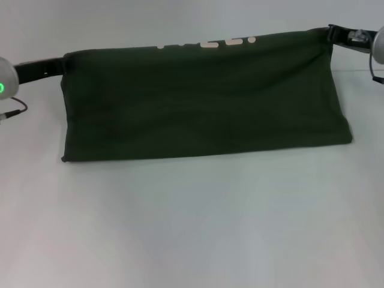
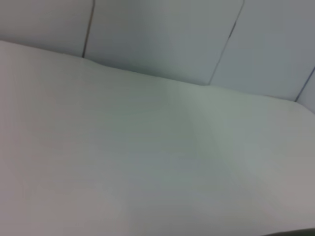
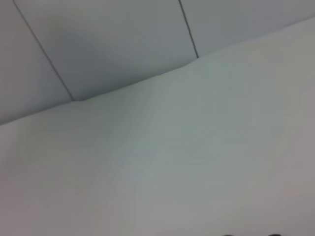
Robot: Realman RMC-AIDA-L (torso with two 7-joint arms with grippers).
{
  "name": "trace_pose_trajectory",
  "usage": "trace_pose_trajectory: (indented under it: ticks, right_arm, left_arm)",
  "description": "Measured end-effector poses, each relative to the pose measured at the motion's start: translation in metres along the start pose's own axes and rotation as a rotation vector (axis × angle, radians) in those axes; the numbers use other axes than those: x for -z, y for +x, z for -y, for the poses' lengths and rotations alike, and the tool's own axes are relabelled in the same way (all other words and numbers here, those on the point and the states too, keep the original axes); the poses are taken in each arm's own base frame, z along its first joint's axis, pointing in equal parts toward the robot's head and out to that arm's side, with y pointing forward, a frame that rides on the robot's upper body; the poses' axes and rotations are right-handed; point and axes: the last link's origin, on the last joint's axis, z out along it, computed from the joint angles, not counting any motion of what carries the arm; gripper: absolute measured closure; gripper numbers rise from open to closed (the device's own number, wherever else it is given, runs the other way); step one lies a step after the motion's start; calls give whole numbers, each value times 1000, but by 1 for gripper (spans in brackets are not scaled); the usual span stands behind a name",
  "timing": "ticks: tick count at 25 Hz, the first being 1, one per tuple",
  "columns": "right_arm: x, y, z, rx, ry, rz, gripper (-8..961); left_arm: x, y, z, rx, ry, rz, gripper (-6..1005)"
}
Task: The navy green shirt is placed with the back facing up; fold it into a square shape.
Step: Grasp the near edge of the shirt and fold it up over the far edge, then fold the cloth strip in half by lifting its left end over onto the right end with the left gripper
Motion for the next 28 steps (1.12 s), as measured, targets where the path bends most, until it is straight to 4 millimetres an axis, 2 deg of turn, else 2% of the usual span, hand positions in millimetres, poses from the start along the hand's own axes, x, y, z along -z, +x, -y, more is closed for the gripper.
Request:
trace_pose_trajectory:
  ticks: [8, 13, 14, 18, 23, 28]
  right_arm:
    - [-6, 5, -4, 22, 47, 14, 897]
    - [-7, 6, -4, 41, 58, 18, 787]
    - [-7, 6, -4, 41, 62, 20, 740]
    - [-7, 5, -3, 38, 70, 25, 551]
    - [-6, 6, 1, 31, 77, 26, 438]
    - [1, 8, 18, 14, 87, 13, 326]
  left_arm:
    - [-10, -5, -4, 1, 43, -6, 964]
    - [-10, -7, -2, 31, 58, -13, 963]
    - [-10, -8, -1, 34, 63, -14, 963]
    - [-10, -10, 2, 52, 99, -27, 821]
    - [-11, -10, 5, 65, 127, -38, 639]
    - [-5, -17, 8, 75, 95, -25, 420]
